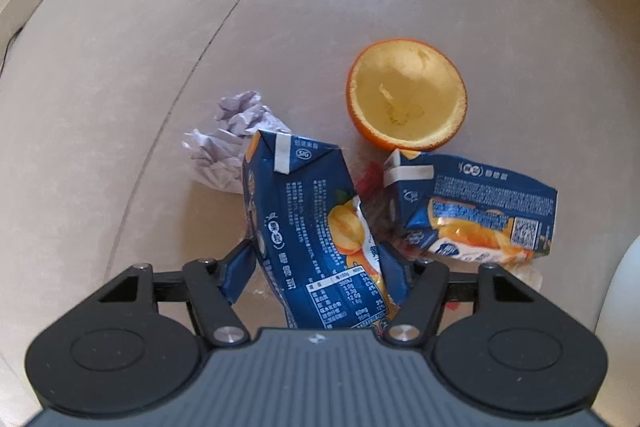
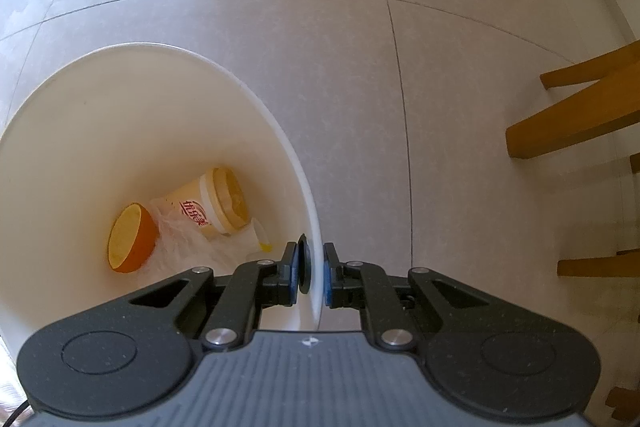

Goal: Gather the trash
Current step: 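Carry the blue carton over the bin and open the left gripper, then lower the left gripper to the clear snack wrapper and close, then carry the clear wrapper over the bin and open the left gripper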

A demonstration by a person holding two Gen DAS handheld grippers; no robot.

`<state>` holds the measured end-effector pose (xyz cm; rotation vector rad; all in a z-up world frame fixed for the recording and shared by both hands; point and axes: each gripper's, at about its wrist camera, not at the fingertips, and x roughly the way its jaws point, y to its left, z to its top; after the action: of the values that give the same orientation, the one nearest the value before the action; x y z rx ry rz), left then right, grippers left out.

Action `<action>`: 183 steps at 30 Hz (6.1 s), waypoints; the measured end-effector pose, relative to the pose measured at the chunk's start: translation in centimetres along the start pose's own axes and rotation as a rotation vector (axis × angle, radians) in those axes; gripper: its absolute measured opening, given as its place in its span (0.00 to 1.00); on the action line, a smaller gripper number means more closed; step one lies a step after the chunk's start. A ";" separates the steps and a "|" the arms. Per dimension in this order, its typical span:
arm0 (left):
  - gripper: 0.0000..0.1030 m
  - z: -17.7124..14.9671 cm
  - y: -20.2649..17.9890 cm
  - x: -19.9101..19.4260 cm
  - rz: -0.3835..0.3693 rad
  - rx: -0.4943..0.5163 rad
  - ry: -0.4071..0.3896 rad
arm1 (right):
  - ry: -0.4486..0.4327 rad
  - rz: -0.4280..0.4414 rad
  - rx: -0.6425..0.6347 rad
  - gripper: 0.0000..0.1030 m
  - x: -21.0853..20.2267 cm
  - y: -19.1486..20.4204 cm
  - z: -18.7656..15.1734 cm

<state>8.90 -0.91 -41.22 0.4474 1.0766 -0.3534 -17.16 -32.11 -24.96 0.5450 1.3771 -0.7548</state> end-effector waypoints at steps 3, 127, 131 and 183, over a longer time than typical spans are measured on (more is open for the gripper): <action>0.63 0.6 0.1 -0.9 0.005 0.038 0.046 | -0.001 0.005 -0.005 0.13 0.0 -0.1 -0.1; 0.26 -4.4 2.2 2.2 0.051 -0.327 0.199 | -0.012 -0.014 -0.035 0.15 -0.4 0.7 -0.1; 0.24 -4.0 2.2 0.2 0.048 -0.294 0.166 | -0.011 -0.013 -0.035 0.15 -0.4 0.7 -0.1; 0.19 -0.2 -22.0 -28.9 -0.429 0.759 -0.054 | 0.012 0.038 -0.005 0.13 -0.3 0.0 0.3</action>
<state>-14.41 -17.92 -19.20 0.8710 0.9545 -1.1664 -16.92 -32.26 -24.60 0.5708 1.3763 -0.7182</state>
